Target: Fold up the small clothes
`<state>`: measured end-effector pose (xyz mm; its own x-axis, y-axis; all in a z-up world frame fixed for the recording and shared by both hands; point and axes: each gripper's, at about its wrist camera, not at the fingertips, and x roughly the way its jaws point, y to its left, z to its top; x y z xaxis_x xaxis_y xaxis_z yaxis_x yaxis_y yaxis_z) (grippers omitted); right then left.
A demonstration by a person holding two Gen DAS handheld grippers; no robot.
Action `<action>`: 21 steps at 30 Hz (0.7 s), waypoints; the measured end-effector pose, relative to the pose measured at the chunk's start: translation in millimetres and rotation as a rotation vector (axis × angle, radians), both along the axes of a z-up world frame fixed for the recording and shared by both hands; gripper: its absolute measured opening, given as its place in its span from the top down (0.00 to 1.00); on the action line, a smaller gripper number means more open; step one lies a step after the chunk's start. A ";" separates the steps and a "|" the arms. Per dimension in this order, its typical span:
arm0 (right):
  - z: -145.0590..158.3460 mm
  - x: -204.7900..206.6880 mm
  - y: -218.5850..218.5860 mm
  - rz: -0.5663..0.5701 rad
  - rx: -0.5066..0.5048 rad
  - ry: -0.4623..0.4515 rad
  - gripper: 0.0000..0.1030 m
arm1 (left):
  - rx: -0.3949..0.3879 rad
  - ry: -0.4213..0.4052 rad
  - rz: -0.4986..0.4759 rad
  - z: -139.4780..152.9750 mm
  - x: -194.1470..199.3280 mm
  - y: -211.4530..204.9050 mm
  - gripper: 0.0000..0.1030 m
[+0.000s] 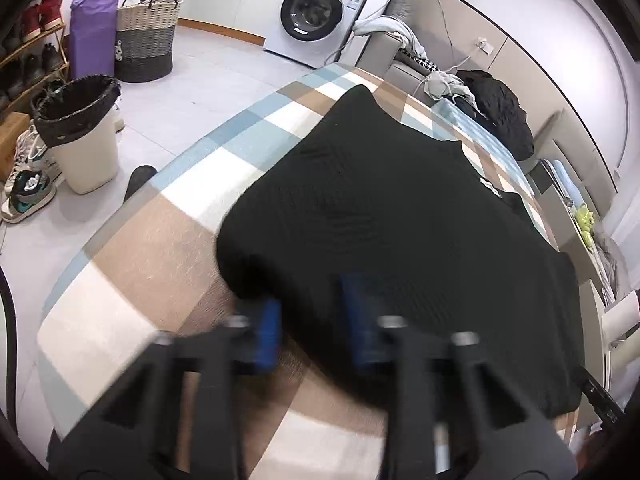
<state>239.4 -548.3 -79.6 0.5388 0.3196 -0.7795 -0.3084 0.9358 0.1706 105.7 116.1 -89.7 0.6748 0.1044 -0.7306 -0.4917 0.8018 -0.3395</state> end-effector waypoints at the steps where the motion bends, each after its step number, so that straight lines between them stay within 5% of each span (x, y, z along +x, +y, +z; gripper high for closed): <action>1: 0.0 0.3 0.7 0.000 0.000 -0.001 0.38 | 0.003 -0.011 0.004 1.4 -0.1 0.0 0.89; 13: -2.4 -1.5 -0.6 -0.006 -0.007 0.011 0.38 | 0.194 -0.069 -0.069 32.3 0.1 -24.6 0.93; 18: -2.2 -5.1 -12.9 -0.039 -0.014 0.010 0.38 | 0.338 -0.192 -0.236 71.8 22.5 -82.6 0.94; 21: -0.5 -6.7 -22.9 -0.070 -0.008 0.009 0.38 | 0.386 -0.282 -0.417 91.3 38.9 -139.5 0.94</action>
